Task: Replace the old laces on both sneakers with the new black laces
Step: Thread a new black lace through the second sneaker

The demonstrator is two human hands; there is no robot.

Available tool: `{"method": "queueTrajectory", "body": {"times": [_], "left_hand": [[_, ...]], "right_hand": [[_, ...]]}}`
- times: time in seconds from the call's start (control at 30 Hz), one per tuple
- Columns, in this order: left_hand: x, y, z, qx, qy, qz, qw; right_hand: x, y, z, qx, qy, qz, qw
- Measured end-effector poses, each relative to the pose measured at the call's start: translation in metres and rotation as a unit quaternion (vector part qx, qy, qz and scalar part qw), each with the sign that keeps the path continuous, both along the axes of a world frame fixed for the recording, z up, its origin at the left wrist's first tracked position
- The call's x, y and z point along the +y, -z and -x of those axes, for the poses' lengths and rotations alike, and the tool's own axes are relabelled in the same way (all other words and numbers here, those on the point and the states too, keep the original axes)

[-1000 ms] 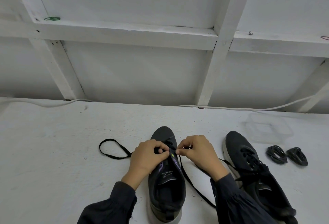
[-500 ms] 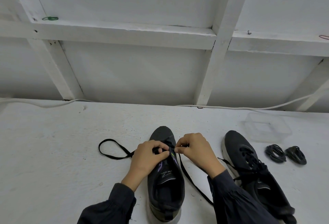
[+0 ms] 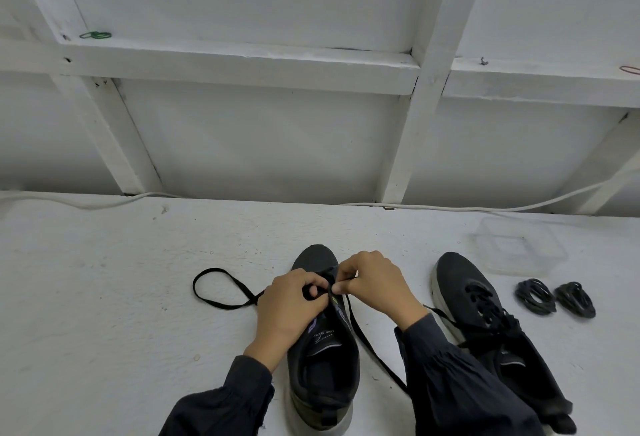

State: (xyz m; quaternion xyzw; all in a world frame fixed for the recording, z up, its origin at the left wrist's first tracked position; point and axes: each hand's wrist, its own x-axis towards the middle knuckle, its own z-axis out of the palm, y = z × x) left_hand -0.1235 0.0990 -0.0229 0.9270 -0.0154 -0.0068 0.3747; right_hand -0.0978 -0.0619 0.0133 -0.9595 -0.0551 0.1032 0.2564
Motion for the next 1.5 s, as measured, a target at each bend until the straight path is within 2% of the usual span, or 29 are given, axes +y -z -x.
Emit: {"method": "queueTrajectory", "body": {"times": [0.13, 0.27, 0.5, 0.63, 0.7, 0.8, 0.87, 1.03, 1.1, 1.3, 1.5], "left_hand": [[-0.001, 0.002, 0.000, -0.016, 0.003, -0.004, 1.000], [0.001, 0.009, -0.003, -0.036, 0.037, 0.034, 0.998], [0.005, 0.021, -0.001, -0.069, 0.041, 0.157, 0.984], [0.014, 0.024, -0.001, -0.015, -0.030, 0.332, 0.943], [0.016, 0.024, 0.001, -0.001, -0.033, 0.366, 0.930], [0.017, 0.019, 0.003, -0.010, -0.007, 0.342, 0.940], [0.019, 0.017, 0.001, -0.023, 0.008, 0.315, 0.949], [0.027, 0.012, 0.001, -0.044, 0.018, 0.337, 0.940], [0.032, 0.014, 0.000, -0.057, 0.016, 0.316, 0.947], [0.045, 0.025, -0.002, -0.025, 0.032, 0.267, 0.963], [0.041, 0.025, 0.002, -0.013, -0.009, 0.261, 0.965]], "right_hand": [[0.000, 0.002, 0.001, 0.068, 0.012, -0.138, 0.988], [-0.002, 0.001, 0.002, 0.127, 0.034, -0.223, 0.966], [-0.003, 0.001, 0.005, 0.137, 0.054, -0.246, 0.958], [-0.007, 0.003, 0.008, 0.136, 0.060, -0.270, 0.951], [-0.005, 0.003, 0.010, 0.123, 0.055, -0.255, 0.958], [0.003, 0.006, 0.010, 0.055, 0.006, -0.159, 0.986], [0.009, 0.008, 0.010, 0.028, -0.025, -0.118, 0.992], [0.011, 0.011, 0.009, 0.009, 0.005, -0.134, 0.991], [0.013, 0.013, 0.009, -0.004, 0.006, -0.107, 0.994], [0.028, 0.018, 0.012, -0.045, 0.002, -0.016, 0.999], [0.031, 0.025, 0.011, -0.019, 0.035, -0.049, 0.998]]}}
